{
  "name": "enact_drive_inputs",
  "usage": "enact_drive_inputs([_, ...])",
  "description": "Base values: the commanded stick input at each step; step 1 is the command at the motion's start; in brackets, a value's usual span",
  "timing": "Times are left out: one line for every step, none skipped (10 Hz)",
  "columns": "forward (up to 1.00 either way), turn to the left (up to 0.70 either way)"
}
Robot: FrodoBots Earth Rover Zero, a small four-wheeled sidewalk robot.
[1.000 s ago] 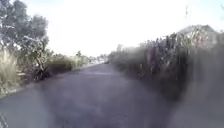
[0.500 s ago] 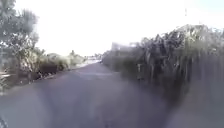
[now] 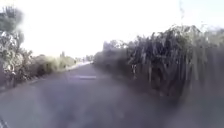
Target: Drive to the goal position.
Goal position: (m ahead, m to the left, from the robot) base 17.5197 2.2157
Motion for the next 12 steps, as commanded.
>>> enact_drive_inputs([0.85,-0.02])
enact_drive_inputs([0.85,0.0])
enact_drive_inputs([0.85,0.0])
enact_drive_inputs([0.85,0.0])
enact_drive_inputs([0.85,-0.07])
enact_drive_inputs([0.85,-0.2])
enact_drive_inputs([0.85,-0.33])
enact_drive_inputs([0.85,-0.24])
enact_drive_inputs([0.85,-0.12])
enact_drive_inputs([0.85,0.0])
enact_drive_inputs([0.85,0.0])
enact_drive_inputs([0.85,0.0])
